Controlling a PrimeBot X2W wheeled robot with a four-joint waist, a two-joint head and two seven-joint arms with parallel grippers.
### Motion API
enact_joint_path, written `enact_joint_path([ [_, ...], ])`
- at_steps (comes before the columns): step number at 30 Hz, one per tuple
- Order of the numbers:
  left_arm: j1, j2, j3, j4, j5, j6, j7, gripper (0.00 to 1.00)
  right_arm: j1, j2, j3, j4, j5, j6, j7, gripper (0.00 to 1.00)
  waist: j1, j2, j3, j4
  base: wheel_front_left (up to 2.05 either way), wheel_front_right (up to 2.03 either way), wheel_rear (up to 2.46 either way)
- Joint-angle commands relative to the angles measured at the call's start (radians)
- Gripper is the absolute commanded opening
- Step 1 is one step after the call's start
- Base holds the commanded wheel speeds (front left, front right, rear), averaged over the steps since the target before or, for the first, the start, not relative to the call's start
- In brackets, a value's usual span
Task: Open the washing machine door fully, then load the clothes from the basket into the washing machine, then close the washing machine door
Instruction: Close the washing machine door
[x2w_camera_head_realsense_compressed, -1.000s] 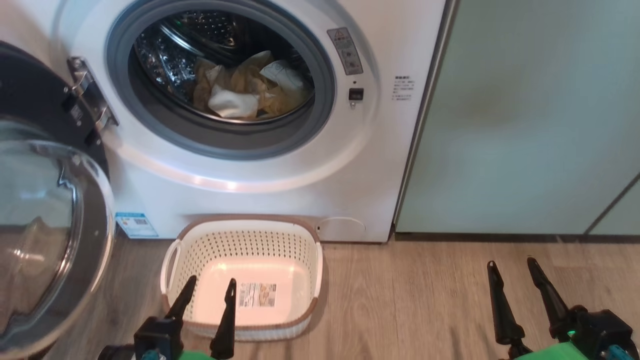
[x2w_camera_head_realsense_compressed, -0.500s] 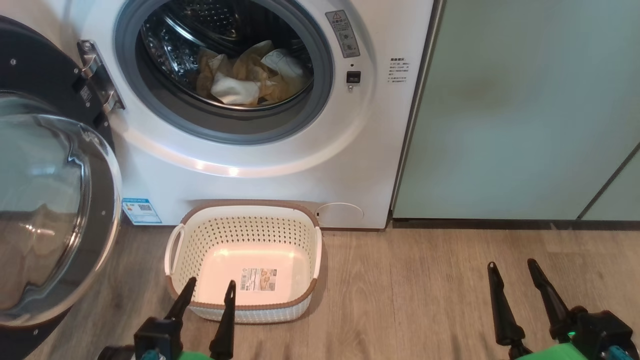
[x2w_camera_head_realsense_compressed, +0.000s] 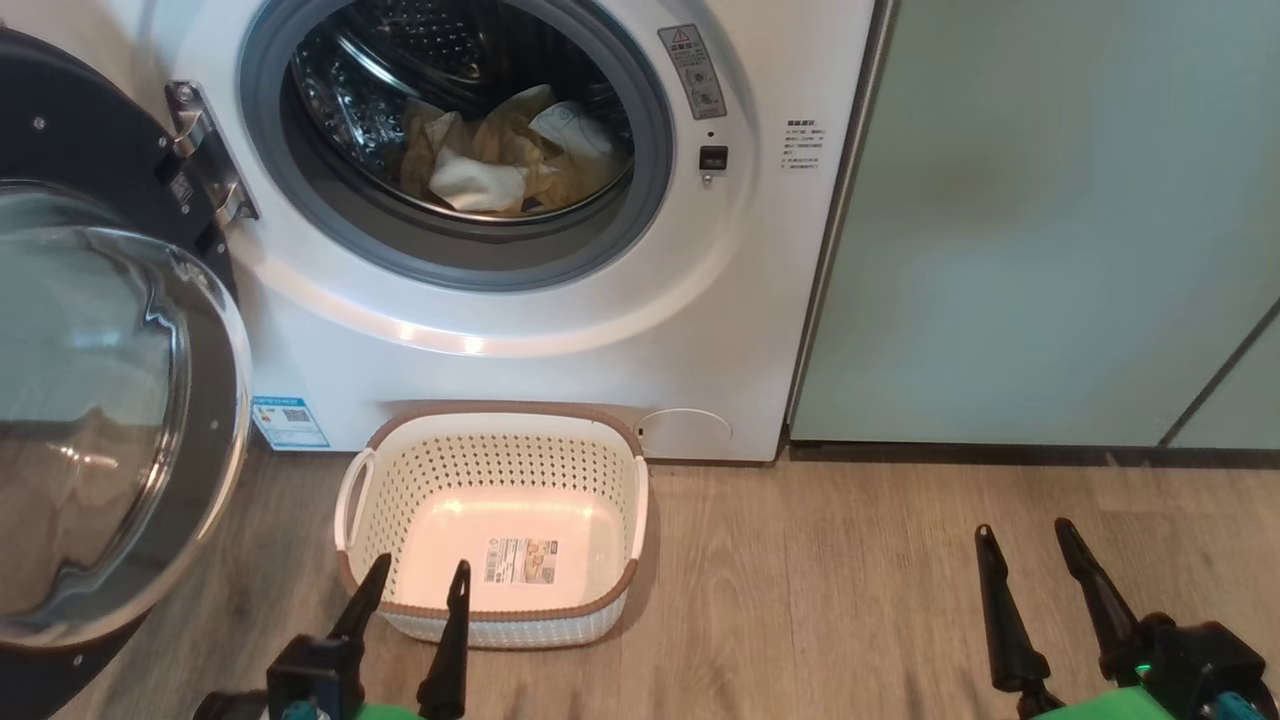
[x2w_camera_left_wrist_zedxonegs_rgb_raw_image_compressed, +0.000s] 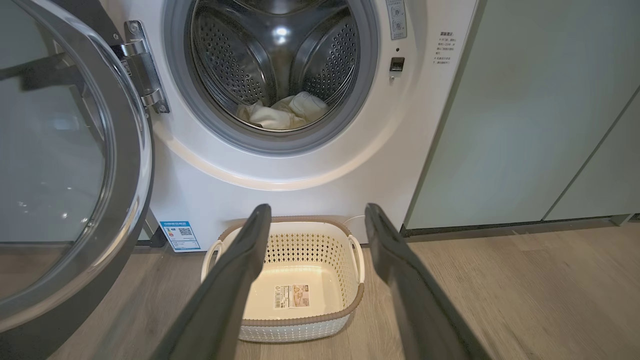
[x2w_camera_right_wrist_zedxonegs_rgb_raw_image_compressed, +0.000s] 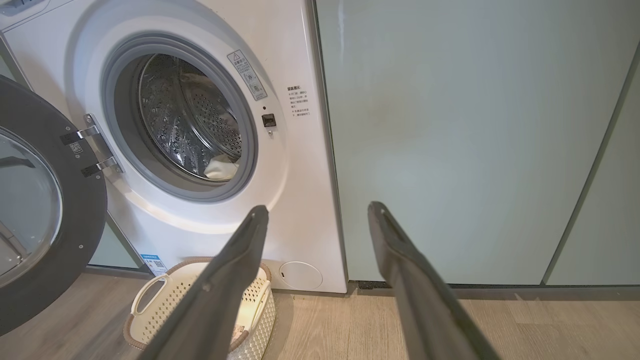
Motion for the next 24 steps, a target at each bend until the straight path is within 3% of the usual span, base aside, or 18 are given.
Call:
enact_joint_path([
  [1, -0.053, 0.019, 0.038, -0.027, -0.007, 0.056, -0.013, 1.0, -0.019, -0.013, 0.019, -0.03, -0.008, -0.003, -0.005, 1.0, 0.0, 0.0, 0.0, 0.001, 0.0, 0.0, 0.0],
  [11, -0.07, 0.019, 0.029, -0.03, -0.01, 0.033, -0.017, 1.0, -0.009, -0.013, -0.007, -0.039, -0.018, -0.003, -0.003, 1.0, 0.0, 0.0, 0.006, 0.073, 0.0, 0.0, 0.0],
  [24, -0.08, 0.023, 0.029, -0.035, 0.0, 0.025, -0.021, 1.0, -0.009, -0.013, -0.037, -0.054, -0.029, -0.003, 0.001, 1.0, 0.0, 0.0, 0.024, 0.355, 0.0, 0.0, 0.0],
])
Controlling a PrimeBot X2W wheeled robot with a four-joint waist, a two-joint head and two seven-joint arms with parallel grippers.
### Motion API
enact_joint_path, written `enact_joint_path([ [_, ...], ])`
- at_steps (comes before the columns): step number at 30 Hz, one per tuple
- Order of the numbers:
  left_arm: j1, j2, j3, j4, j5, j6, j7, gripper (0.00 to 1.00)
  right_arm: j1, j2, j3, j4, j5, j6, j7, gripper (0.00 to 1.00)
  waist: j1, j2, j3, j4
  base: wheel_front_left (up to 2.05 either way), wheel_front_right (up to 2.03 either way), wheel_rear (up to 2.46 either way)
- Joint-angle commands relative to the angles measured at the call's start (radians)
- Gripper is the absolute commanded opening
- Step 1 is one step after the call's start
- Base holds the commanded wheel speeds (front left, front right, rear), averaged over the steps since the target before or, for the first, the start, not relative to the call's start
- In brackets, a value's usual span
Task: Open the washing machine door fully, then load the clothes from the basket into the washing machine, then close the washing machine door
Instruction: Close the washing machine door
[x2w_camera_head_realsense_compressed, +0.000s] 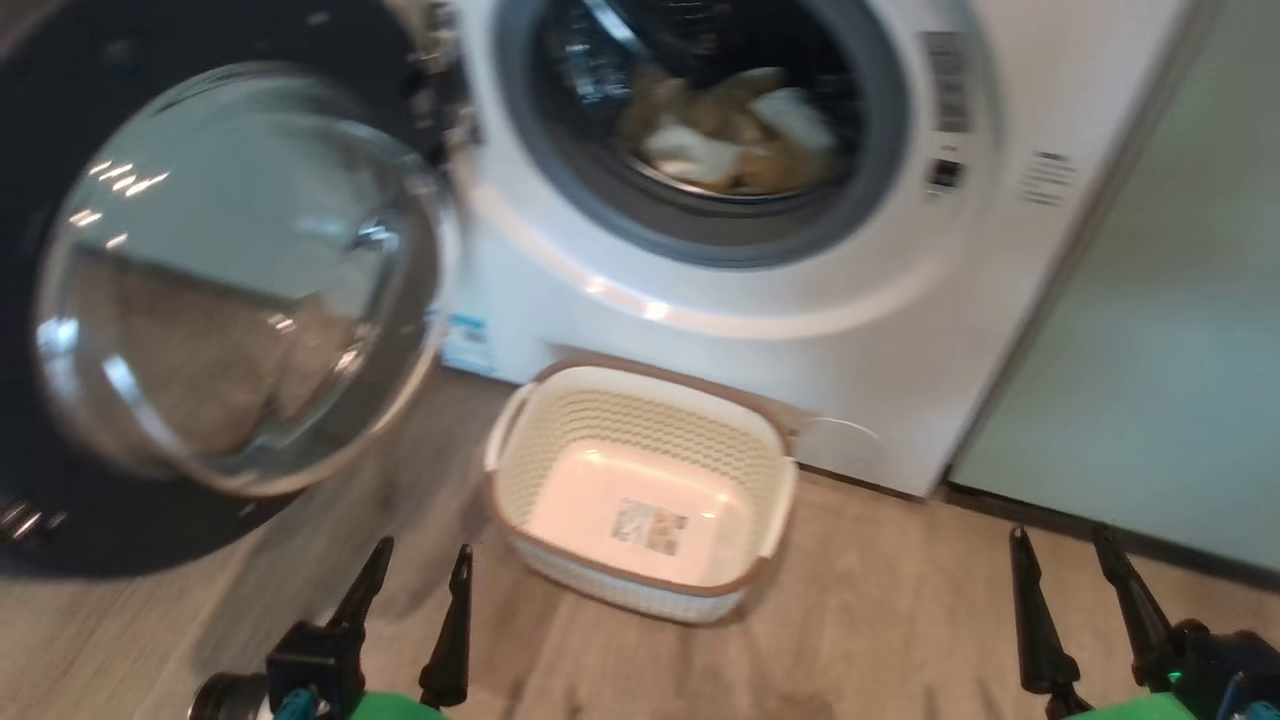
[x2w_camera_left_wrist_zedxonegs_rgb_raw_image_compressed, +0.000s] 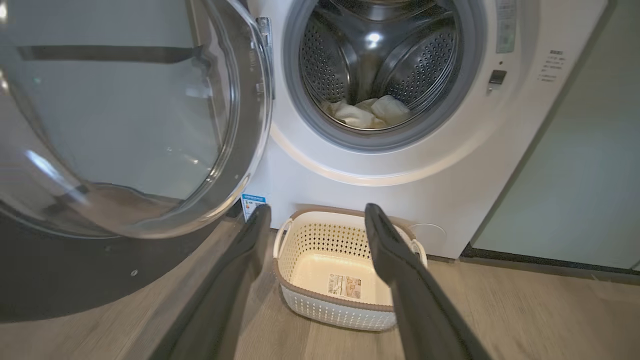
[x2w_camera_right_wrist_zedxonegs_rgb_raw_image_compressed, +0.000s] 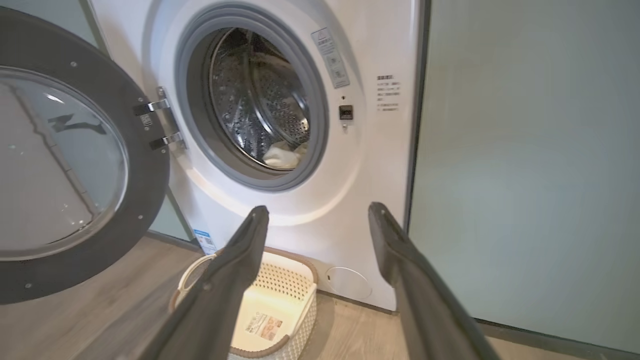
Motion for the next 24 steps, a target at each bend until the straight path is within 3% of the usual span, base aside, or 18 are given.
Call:
enact_joint_path([
  [1, -0.053, 0.018, 0.04, -0.035, 0.006, 0.029, -0.013, 1.0, -0.03, -0.013, 0.02, -0.035, -0.008, -0.003, 0.002, 1.0, 0.0, 0.0, 0.004, 0.108, 0.0, 0.0, 0.0],
  [11, -0.04, 0.019, 0.052, -0.043, 0.008, 0.034, -0.015, 1.0, -0.037, -0.013, 0.05, -0.029, 0.006, -0.003, 0.005, 1.0, 0.0, 0.0, -0.006, 0.288, 0.0, 0.0, 0.0],
  [24, -0.01, 0.019, 0.069, -0.067, 0.012, 0.048, -0.017, 1.0, -0.061, -0.013, 0.089, -0.004, 0.014, -0.003, 0.004, 1.0, 0.0, 0.0, -0.004, 0.33, 0.0, 0.0, 0.0],
])
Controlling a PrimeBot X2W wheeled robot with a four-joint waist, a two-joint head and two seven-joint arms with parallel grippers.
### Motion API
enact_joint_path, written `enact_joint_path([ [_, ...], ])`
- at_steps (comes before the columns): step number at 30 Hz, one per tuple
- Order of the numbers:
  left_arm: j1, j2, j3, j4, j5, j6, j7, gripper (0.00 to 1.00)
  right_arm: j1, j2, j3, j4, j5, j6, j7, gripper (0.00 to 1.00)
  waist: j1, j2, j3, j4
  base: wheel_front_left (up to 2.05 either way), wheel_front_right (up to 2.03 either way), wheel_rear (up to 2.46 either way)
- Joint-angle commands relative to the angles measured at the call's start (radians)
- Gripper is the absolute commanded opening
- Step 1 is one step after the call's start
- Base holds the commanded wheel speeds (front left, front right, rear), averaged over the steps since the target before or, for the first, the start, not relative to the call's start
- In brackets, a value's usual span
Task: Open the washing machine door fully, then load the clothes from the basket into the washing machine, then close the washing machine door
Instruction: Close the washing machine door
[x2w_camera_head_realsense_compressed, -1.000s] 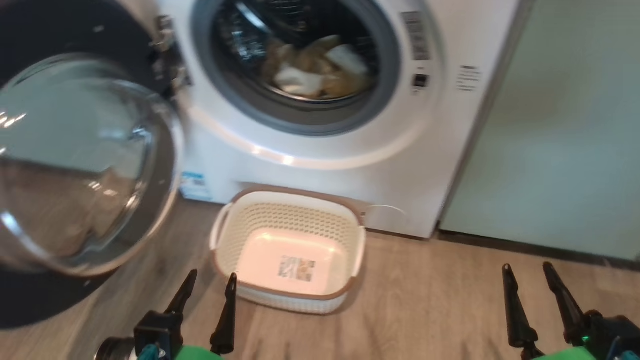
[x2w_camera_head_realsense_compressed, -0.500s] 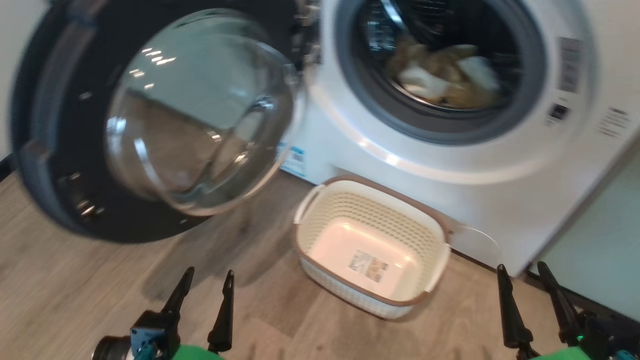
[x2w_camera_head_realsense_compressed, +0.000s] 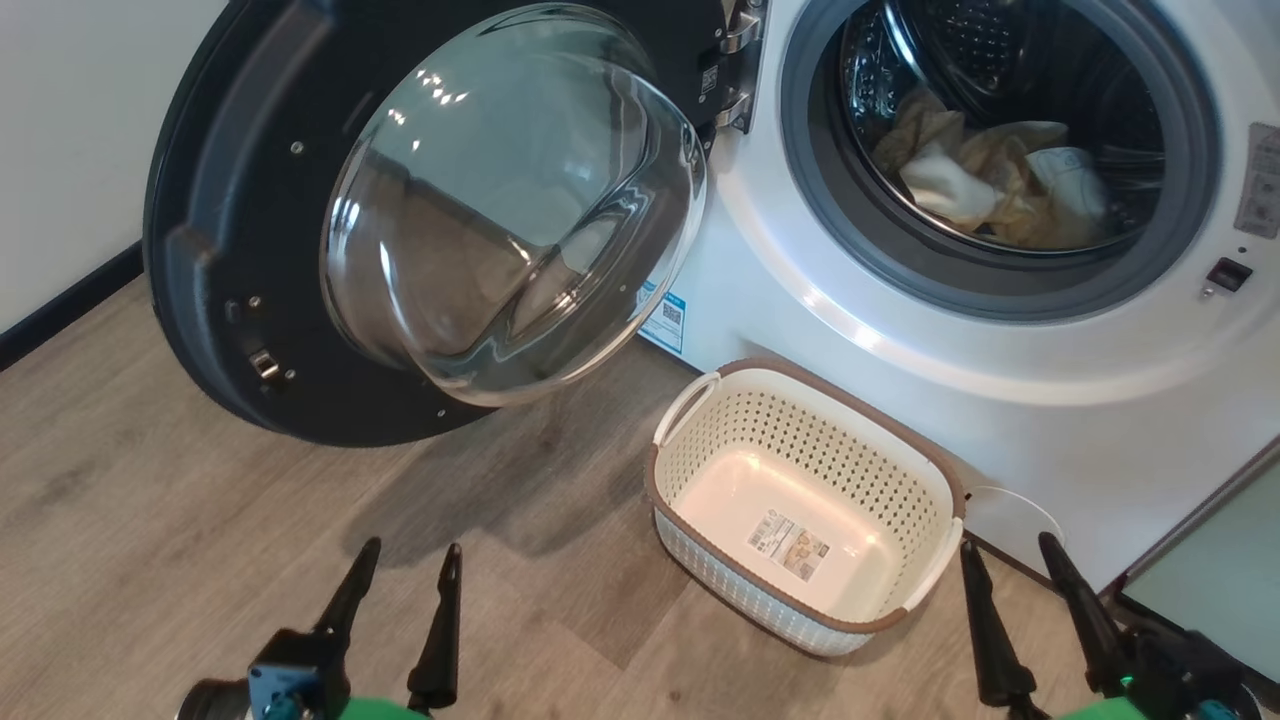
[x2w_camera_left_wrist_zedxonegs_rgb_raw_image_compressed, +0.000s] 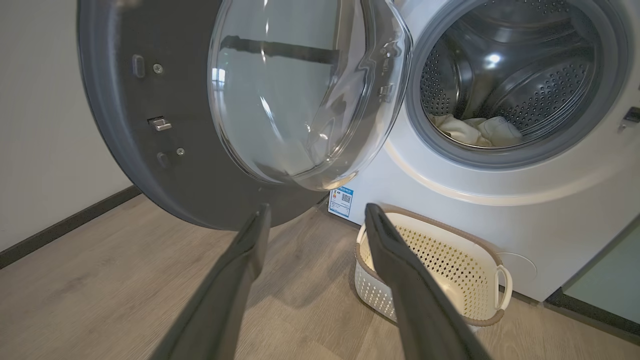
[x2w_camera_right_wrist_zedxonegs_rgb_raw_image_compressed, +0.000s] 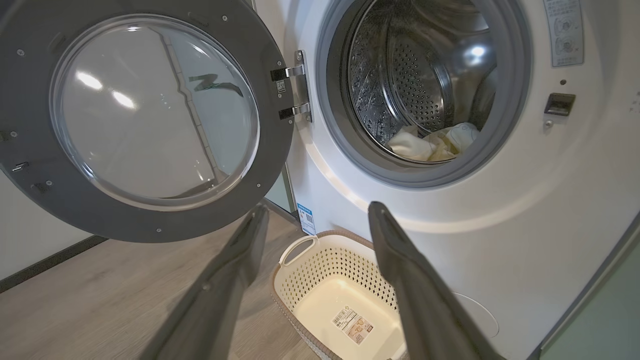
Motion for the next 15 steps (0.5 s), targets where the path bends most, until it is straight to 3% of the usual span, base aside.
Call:
enact_joint_path([
  [1, -0.035, 0.013, 0.046, -0.036, 0.012, 0.047, -0.01, 1.0, -0.055, -0.013, 0.023, -0.029, 0.002, -0.003, 0.0, 1.0, 0.0, 0.0, 0.0, 0.0, 0.0, 0.0, 0.0],
  [6, -0.029, 0.006, 0.05, -0.039, 0.014, 0.047, -0.011, 1.0, -0.064, -0.013, 0.033, -0.021, 0.002, -0.003, 0.001, 1.0, 0.0, 0.0, -0.006, -0.001, 0.0, 0.0, 0.0],
  [7, -0.028, 0.003, 0.051, -0.041, 0.012, 0.045, -0.011, 0.31, -0.066, -0.013, 0.035, -0.019, 0.002, -0.003, 0.001, 1.0, 0.0, 0.0, -0.008, -0.001, 0.0, 0.0, 0.0],
  [8, -0.026, 0.001, 0.051, -0.043, 0.01, 0.043, -0.011, 0.0, -0.067, -0.013, 0.037, -0.017, 0.002, -0.003, 0.001, 1.0, 0.0, 0.0, -0.009, -0.002, 0.0, 0.0, 0.0],
  [15, -0.016, -0.003, 0.055, -0.051, 0.004, 0.023, -0.012, 0.0, -0.07, -0.013, 0.043, -0.01, 0.002, -0.003, -0.001, 1.0, 0.0, 0.0, -0.015, -0.004, 0.0, 0.0, 0.0],
])
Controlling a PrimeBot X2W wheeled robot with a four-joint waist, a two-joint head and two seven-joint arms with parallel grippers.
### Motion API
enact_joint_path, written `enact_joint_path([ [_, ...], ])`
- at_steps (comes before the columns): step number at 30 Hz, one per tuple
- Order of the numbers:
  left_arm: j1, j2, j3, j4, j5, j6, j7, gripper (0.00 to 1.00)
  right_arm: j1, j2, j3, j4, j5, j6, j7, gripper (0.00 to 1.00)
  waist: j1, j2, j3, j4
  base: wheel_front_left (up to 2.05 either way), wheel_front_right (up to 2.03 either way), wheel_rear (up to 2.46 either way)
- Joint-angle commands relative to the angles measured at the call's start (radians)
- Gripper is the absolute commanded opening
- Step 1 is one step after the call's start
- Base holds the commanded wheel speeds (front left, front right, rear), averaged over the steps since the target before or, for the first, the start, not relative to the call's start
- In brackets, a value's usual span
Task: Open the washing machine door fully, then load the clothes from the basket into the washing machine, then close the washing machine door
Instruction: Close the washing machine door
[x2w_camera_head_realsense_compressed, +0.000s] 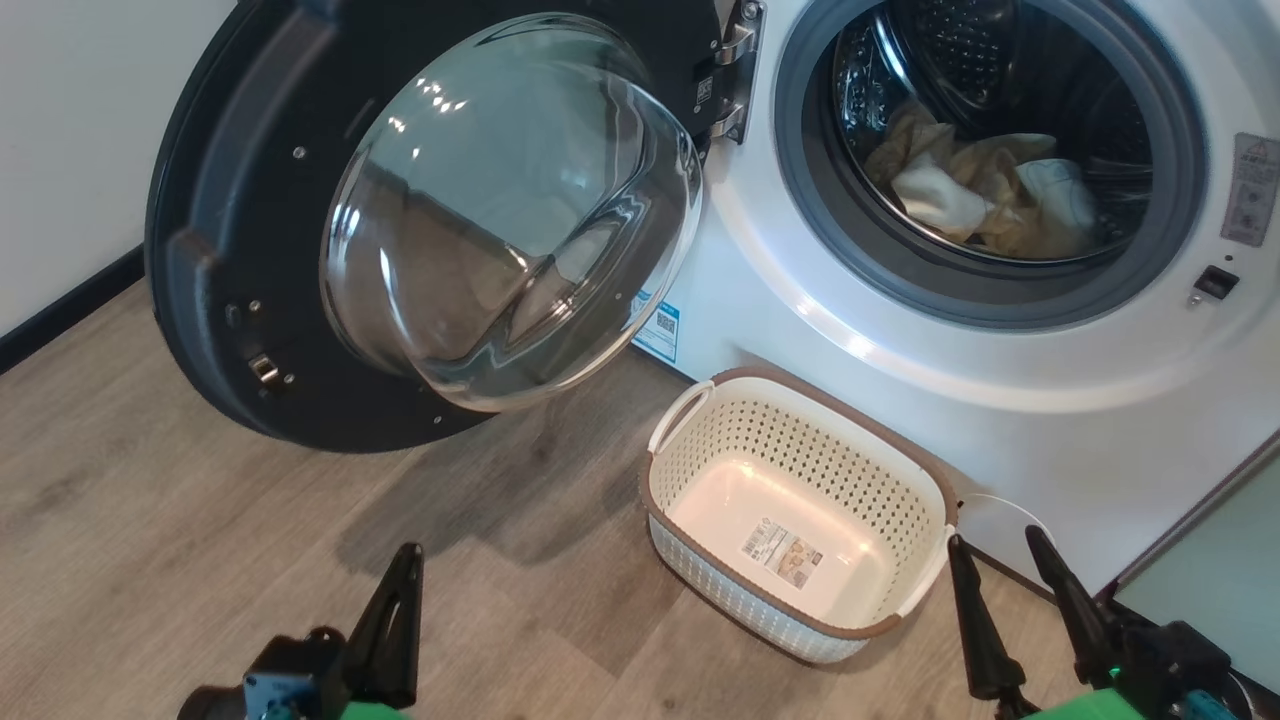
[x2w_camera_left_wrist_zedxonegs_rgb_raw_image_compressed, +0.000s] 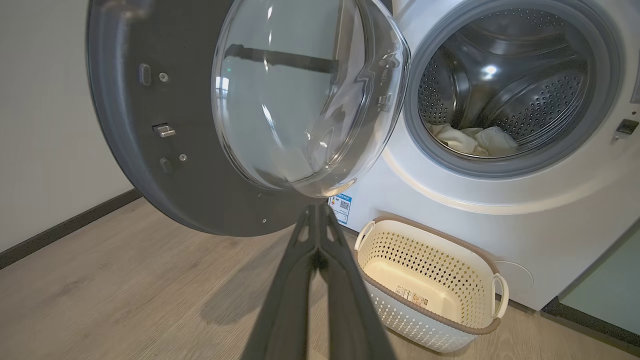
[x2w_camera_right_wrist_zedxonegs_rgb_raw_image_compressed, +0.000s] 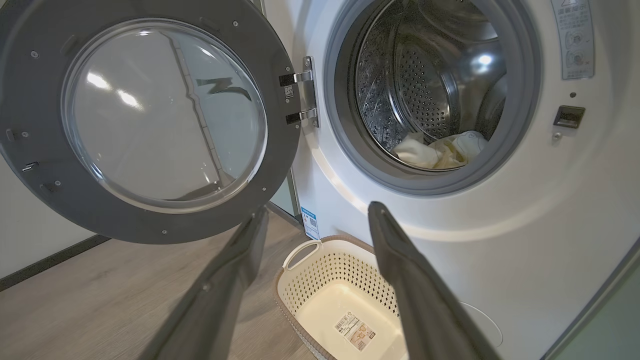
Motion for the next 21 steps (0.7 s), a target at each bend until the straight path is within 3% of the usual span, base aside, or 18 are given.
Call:
enact_joint_path([
  [1, -0.025, 0.004, 0.043, -0.04, -0.004, 0.021, -0.01, 0.0, -0.049, -0.013, 0.022, -0.027, 0.002, -0.003, -0.001, 1.0, 0.0, 0.0, 0.0, 0.0, 0.0, 0.0, 0.0],
  [7, -0.026, 0.001, 0.069, -0.086, 0.003, -0.013, -0.01, 0.0, -0.048, -0.013, 0.024, -0.028, 0.001, -0.003, -0.001, 1.0, 0.0, 0.0, -0.002, 0.001, 0.0, 0.0, 0.0],
  [10, -0.03, -0.02, 0.105, -0.145, -0.016, -0.053, -0.01, 0.0, -0.05, -0.013, 0.025, -0.028, 0.0, -0.003, -0.001, 1.0, 0.0, 0.0, -0.001, 0.002, 0.0, 0.0, 0.0],
  [13, -0.039, -0.09, 0.182, -0.248, -0.111, -0.144, -0.01, 0.0, -0.05, -0.014, 0.024, -0.029, -0.001, -0.003, -0.001, 1.0, 0.0, 0.0, 0.0, 0.003, 0.0, 0.0, 0.0],
  [17, -0.068, -0.186, 0.332, -0.389, -0.287, -0.317, -0.01, 0.0, -0.052, -0.016, 0.023, -0.034, -0.002, -0.003, 0.004, 1.0, 0.0, 0.0, 0.003, 0.003, 0.0, 0.0, 0.0],
  [18, -0.068, -0.186, 0.332, -0.389, -0.287, -0.317, -0.01, 0.0, -0.052, -0.016, 0.023, -0.034, -0.002, -0.003, 0.004, 1.0, 0.0, 0.0, 0.003, 0.003, 0.0, 0.0, 0.0],
  [21, -0.105, -0.219, 0.43, -0.46, -0.45, -0.437, -0.01, 0.0, -0.054, -0.02, 0.025, -0.037, -0.002, -0.003, 0.008, 1.0, 0.0, 0.0, 0.006, 0.003, 0.0, 0.0, 0.0],
])
